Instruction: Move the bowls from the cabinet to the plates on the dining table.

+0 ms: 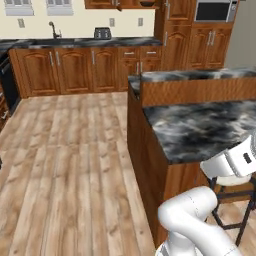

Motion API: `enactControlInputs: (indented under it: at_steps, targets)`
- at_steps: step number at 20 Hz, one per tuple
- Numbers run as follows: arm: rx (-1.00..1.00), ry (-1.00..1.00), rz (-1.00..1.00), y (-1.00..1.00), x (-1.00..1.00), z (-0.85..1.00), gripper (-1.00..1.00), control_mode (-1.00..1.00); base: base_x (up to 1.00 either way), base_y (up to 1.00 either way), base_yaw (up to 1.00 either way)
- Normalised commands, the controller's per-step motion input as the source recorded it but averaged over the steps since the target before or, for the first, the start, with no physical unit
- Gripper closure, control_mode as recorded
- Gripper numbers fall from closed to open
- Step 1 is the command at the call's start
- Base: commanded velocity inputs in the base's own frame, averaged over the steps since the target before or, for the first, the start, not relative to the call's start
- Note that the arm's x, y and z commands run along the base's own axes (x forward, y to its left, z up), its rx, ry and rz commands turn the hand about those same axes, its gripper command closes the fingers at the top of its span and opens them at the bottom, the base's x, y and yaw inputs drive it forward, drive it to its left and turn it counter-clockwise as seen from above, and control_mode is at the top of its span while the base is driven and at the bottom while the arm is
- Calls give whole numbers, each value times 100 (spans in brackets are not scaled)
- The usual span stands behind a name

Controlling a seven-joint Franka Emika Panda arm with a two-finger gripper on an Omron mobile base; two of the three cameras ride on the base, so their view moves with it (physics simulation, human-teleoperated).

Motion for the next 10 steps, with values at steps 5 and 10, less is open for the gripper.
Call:
enactControlInputs:
  at_steps: [5, 10]
  targets:
    - [0, 0, 0, 0, 0, 0, -100, 100, 14, 97, 0]
    - [0, 0, 0, 0, 0, 0, -100, 100, 65, 51, 0]
